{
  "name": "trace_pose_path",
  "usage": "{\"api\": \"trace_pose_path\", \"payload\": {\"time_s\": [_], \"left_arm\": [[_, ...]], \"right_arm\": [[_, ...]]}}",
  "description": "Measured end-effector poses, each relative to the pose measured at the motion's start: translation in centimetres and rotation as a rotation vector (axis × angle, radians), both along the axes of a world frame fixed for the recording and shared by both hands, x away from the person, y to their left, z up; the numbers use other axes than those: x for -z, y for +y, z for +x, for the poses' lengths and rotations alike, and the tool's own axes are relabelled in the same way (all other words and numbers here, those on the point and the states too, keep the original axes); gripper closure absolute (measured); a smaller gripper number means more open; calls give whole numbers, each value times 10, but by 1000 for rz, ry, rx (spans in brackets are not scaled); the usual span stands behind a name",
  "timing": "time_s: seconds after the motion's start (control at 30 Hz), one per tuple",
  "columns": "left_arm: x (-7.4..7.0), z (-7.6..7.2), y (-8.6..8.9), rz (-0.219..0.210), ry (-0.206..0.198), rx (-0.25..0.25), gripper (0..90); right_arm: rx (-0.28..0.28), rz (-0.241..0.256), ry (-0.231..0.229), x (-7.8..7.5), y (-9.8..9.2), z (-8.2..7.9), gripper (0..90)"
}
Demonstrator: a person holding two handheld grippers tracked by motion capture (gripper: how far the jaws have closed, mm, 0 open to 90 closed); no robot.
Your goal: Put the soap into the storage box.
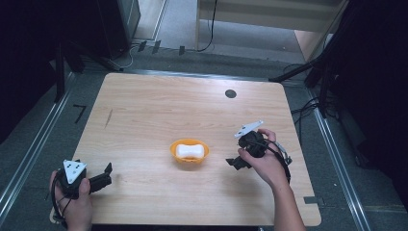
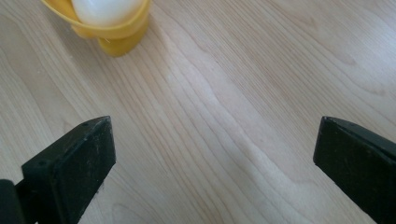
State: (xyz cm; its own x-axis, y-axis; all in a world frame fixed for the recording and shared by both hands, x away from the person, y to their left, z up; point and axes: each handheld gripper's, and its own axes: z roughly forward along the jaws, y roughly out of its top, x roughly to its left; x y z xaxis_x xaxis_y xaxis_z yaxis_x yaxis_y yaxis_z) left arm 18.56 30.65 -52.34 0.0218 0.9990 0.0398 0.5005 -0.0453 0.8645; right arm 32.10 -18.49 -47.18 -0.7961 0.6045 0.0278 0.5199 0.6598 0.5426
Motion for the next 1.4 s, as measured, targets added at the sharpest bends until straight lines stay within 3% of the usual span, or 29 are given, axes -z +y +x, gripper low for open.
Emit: {"api": "trace_pose_path", "payload": {"time_s": [1.4], "left_arm": [[0, -1, -1, 7, -7, -1, 0]], "right_arm": [[268, 85, -32, 43, -108, -53, 0]]}}
